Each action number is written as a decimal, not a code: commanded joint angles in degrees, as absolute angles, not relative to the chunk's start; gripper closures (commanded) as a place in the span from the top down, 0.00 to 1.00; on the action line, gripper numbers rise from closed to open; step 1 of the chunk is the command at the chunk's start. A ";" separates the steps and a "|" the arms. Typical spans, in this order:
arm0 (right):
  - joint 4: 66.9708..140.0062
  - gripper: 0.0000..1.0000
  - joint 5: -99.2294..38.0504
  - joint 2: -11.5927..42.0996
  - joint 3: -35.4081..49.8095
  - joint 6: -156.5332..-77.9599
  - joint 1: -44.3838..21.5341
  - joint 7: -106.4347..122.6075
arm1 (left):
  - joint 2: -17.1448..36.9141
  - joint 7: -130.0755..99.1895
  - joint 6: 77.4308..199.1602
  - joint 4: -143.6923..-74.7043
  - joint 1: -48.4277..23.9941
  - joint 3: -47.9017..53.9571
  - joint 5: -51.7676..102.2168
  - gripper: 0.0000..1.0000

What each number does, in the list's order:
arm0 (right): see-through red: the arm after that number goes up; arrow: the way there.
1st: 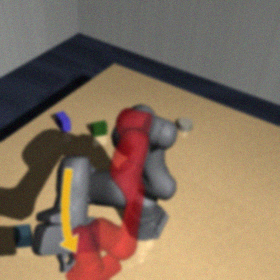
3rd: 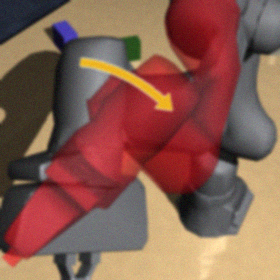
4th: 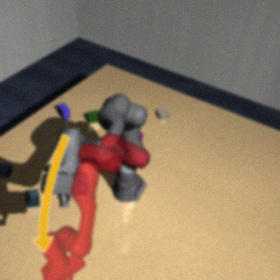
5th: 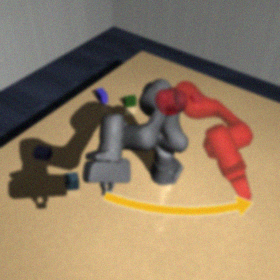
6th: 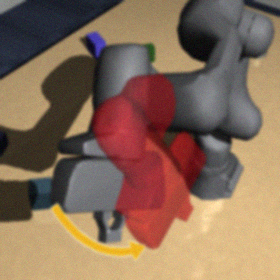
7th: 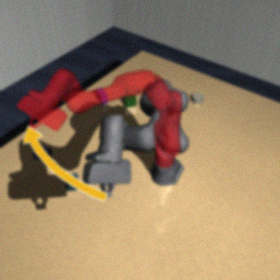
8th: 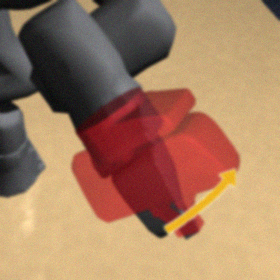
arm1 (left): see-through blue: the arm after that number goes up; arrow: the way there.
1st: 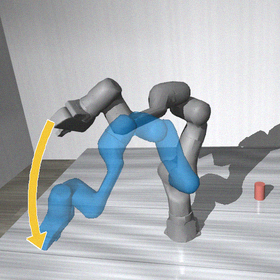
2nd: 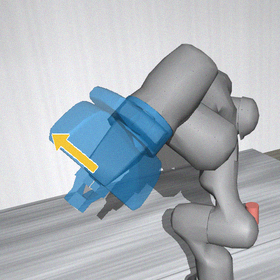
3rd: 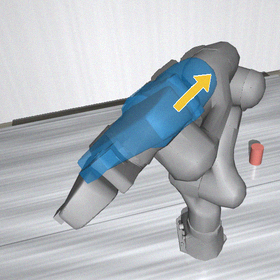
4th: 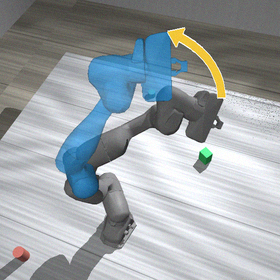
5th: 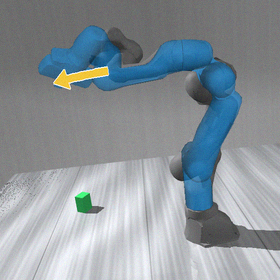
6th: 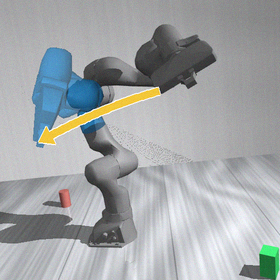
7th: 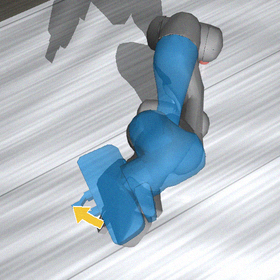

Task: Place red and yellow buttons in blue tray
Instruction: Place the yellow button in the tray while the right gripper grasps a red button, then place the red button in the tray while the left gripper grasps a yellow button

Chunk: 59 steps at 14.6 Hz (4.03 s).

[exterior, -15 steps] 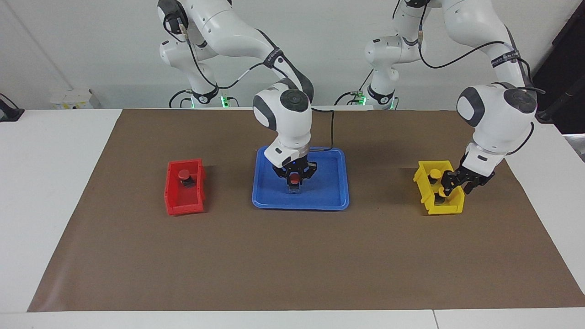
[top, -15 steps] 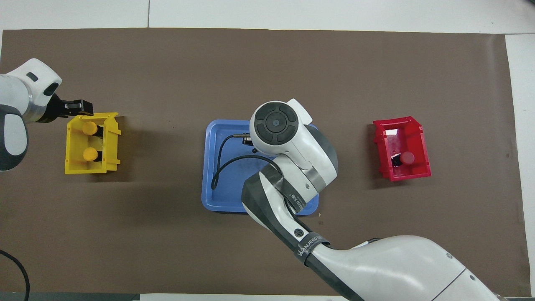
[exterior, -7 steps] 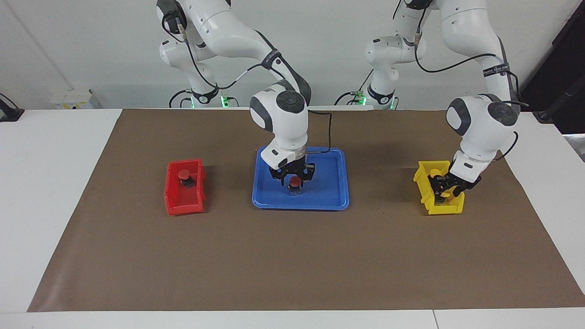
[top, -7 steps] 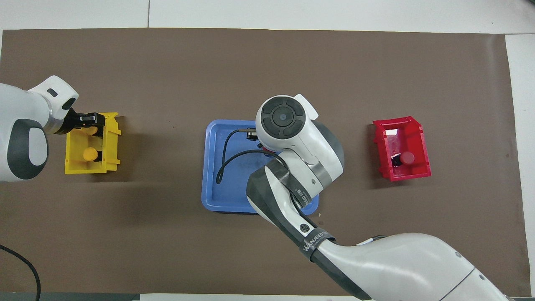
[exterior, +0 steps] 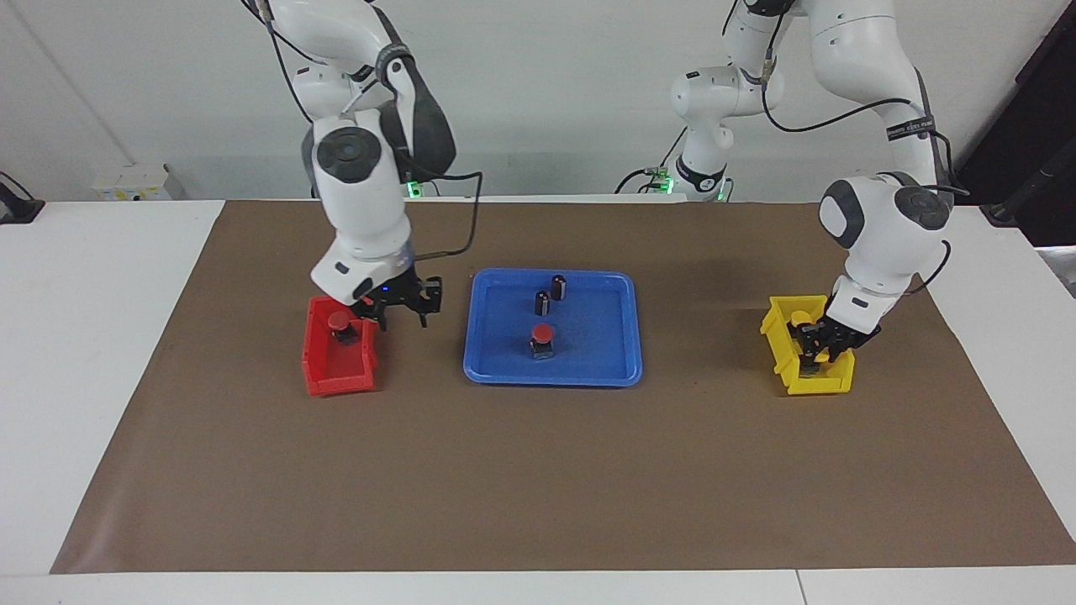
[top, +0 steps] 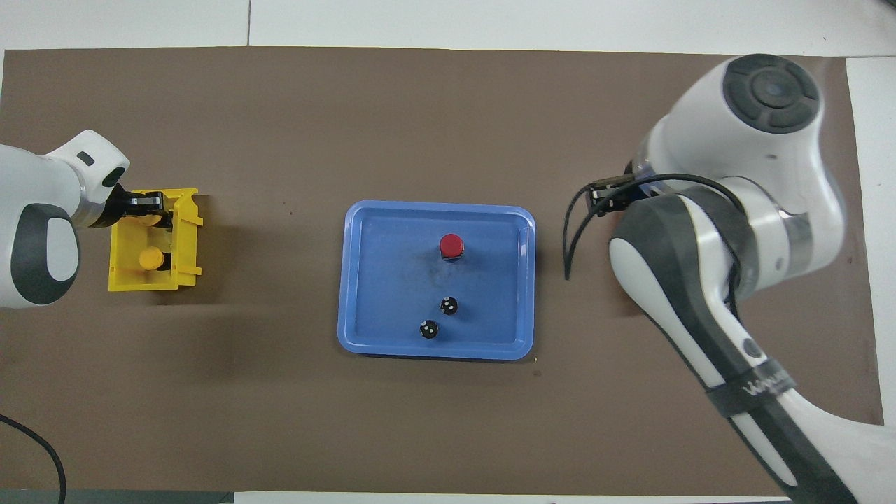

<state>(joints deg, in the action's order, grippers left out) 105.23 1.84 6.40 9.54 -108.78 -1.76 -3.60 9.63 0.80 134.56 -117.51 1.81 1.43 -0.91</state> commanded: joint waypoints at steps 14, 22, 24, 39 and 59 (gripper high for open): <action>131.57 0.61 -1.41 -2.46 10.28 -132.71 8.00 16.35 | 15.72 -29.61 119.35 -99.40 -31.89 1.58 -2.82 0.01; 135.17 0.57 -1.41 -2.37 10.28 -136.23 8.53 16.35 | 22.06 -36.83 124.98 -100.72 -38.15 1.49 -1.67 0.01; 135.26 0.54 -1.41 -2.37 10.28 -136.32 8.53 16.35 | 22.06 -36.57 125.24 -101.60 -37.71 1.49 -1.67 0.03; 103.01 0.32 -1.41 7.20 10.55 -110.37 -2.86 -5.38 | 9.76 -22.27 106.62 -100.72 -22.09 -0.09 -3.52 1.00; 115.75 0.35 -0.70 11.87 10.63 -132.45 -17.84 -25.40 | 0.88 5.19 123.31 -123.66 0.17 0.09 -3.43 0.66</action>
